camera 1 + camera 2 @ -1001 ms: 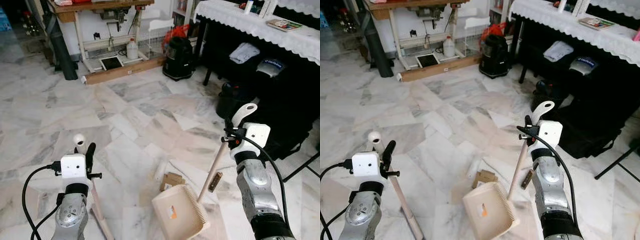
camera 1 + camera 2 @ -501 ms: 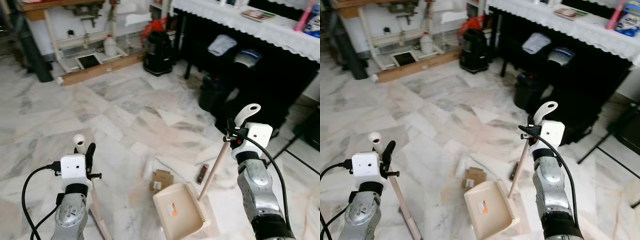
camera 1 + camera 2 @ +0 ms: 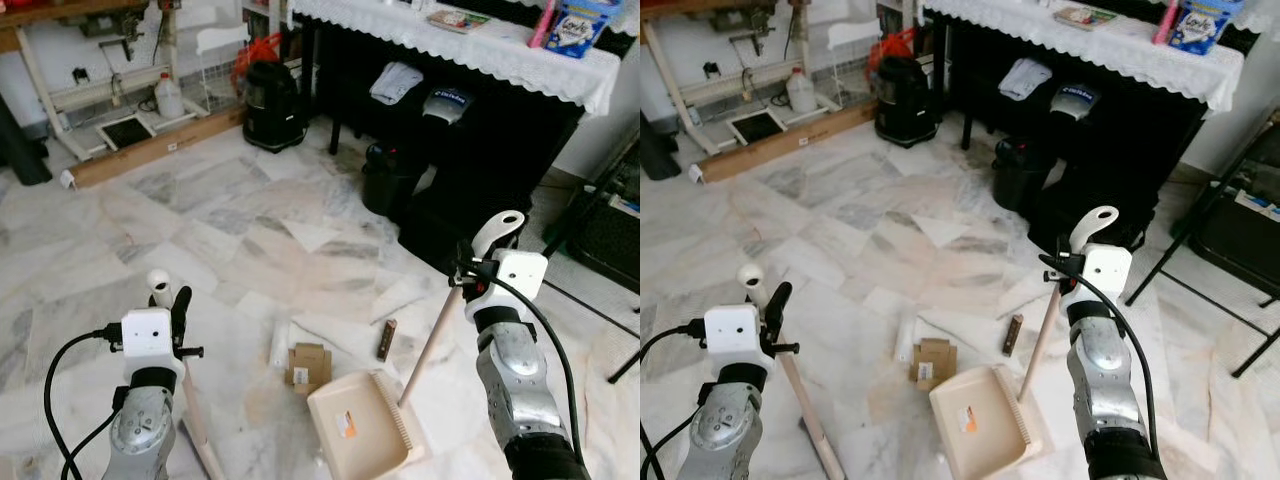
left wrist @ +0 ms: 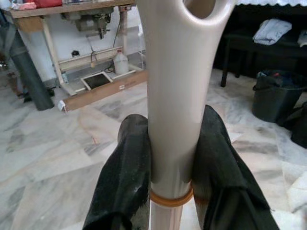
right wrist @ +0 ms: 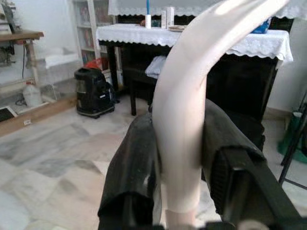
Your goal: Sweep floor
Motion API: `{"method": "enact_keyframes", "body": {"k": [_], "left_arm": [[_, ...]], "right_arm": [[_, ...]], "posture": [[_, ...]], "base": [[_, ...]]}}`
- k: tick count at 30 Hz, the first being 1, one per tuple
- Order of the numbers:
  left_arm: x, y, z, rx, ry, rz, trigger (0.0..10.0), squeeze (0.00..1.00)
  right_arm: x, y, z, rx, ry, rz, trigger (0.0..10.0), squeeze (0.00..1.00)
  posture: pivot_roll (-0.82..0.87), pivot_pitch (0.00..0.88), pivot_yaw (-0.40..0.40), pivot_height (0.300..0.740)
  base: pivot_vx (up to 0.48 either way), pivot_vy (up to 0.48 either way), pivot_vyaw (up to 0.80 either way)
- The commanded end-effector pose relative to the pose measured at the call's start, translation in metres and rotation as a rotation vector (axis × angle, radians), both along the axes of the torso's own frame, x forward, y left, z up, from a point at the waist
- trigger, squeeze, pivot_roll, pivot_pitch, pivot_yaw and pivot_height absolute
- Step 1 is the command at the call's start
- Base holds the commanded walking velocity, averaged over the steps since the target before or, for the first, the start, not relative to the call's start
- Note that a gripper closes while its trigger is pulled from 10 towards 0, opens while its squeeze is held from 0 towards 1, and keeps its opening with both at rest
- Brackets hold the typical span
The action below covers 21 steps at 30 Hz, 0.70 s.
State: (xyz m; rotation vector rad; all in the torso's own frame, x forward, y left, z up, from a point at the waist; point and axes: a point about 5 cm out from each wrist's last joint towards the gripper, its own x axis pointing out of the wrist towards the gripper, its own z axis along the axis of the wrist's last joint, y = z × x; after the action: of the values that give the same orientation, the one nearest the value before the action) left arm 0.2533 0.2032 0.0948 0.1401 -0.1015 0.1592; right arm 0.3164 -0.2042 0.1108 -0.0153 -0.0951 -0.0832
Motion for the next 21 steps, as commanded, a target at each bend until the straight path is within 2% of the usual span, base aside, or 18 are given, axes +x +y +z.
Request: {"method": "enact_keyframes", "body": {"k": [1, 7, 21], "left_arm": [[-0.0001, 0.0, 0.0042, 0.022, -0.023, -0.006, 10.0, 0.0], [-0.0004, -0.0006, 0.0031, 0.016, -0.022, -0.003, 10.0, 0.0], [-0.0005, -0.0013, 0.0021, 0.02, -0.022, -0.006, 10.0, 0.0]], "right_arm": [[0.0023, 0.0008, 0.0128, -0.019, -0.05, 0.017, 10.0, 0.0], [0.0033, 0.0016, 0.0142, -0.011, -0.061, 0.012, 10.0, 0.0], [0.0031, -0.0004, 0.0159, -0.015, -0.065, 0.015, 10.0, 0.0]], "posture": [[-0.05, 0.044, -0.046, 0.74], [-0.04, 0.038, -0.05, 0.74], [-0.05, 0.023, -0.054, 0.74]], "base": [[0.0, -0.48, 0.0], [0.0, -0.315, 0.0], [0.0, -0.018, 0.0]]}}
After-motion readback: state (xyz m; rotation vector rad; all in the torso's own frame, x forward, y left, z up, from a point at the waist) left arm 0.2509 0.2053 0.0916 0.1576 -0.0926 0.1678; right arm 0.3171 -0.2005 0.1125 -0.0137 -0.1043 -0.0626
